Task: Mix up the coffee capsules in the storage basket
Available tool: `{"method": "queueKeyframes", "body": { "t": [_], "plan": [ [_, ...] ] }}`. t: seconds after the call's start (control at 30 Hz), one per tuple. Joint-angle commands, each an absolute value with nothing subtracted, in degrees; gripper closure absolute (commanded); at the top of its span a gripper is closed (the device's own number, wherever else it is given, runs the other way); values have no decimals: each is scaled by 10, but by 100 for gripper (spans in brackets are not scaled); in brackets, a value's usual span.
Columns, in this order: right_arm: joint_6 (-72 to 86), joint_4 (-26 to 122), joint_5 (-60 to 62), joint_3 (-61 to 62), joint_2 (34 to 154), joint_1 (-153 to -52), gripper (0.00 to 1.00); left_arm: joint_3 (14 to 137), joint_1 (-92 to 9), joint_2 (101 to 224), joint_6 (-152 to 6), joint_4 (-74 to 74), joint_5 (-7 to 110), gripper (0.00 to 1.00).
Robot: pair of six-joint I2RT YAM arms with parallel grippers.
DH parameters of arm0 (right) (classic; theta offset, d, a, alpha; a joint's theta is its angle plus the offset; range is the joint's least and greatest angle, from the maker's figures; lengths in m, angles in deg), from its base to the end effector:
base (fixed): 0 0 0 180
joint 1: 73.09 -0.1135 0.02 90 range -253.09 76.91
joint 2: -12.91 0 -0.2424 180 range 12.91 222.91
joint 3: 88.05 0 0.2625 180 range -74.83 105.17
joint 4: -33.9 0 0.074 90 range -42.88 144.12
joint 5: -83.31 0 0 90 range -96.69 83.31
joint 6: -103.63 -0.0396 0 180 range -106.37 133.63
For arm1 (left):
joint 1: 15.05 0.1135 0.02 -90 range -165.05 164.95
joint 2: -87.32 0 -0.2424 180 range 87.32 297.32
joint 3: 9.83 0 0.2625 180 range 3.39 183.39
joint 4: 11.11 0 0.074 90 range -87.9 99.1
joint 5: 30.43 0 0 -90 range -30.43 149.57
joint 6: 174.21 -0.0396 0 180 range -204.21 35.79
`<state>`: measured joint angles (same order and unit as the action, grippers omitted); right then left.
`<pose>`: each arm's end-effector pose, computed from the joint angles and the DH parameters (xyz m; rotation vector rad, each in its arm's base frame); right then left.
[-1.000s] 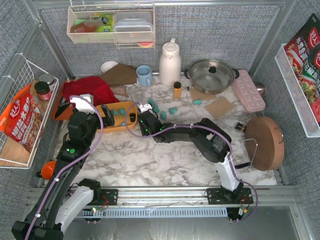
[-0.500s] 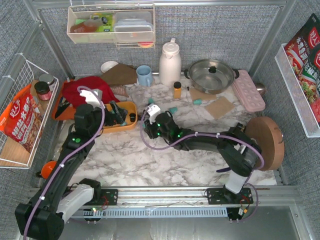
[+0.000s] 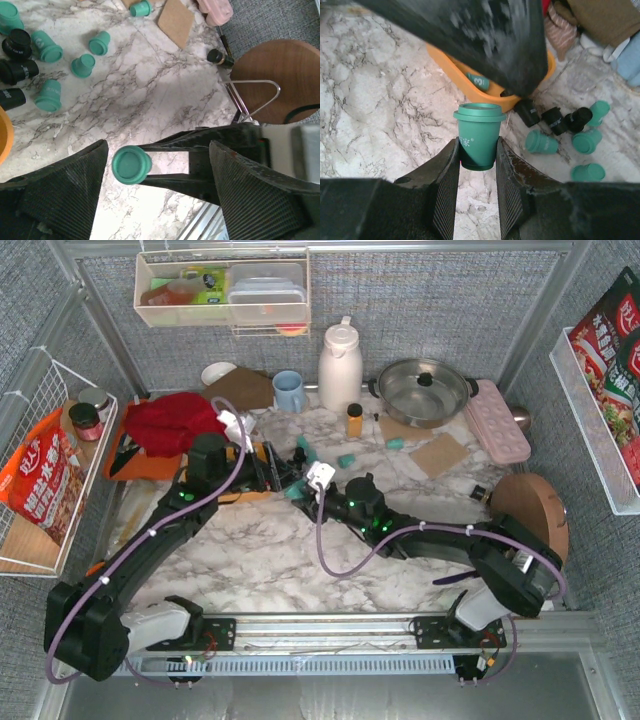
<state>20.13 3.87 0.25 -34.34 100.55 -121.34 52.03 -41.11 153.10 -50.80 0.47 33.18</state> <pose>0.2234 0.2575 0.2015 -0.8553 1.4452 0.6531 0.2509 -0.1423 0.2874 0.2209 1.9593 -1.1273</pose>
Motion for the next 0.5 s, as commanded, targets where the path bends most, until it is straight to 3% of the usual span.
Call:
{"method": "queueKeyframes", "body": {
  "t": [0.0, 0.27, 0.47],
  "plan": [
    [232, -6, 24, -355, 980, -1209, 71, 524, -420, 1547, -511, -13, 332, 12],
    [250, -5, 23, -382, 938, -1196, 71, 530, -423, 1569, -494, -14, 319, 27],
    [254, -6, 17, -390, 920, -1189, 71, 532, -426, 1586, -477, -25, 287, 31]
  ]
}}
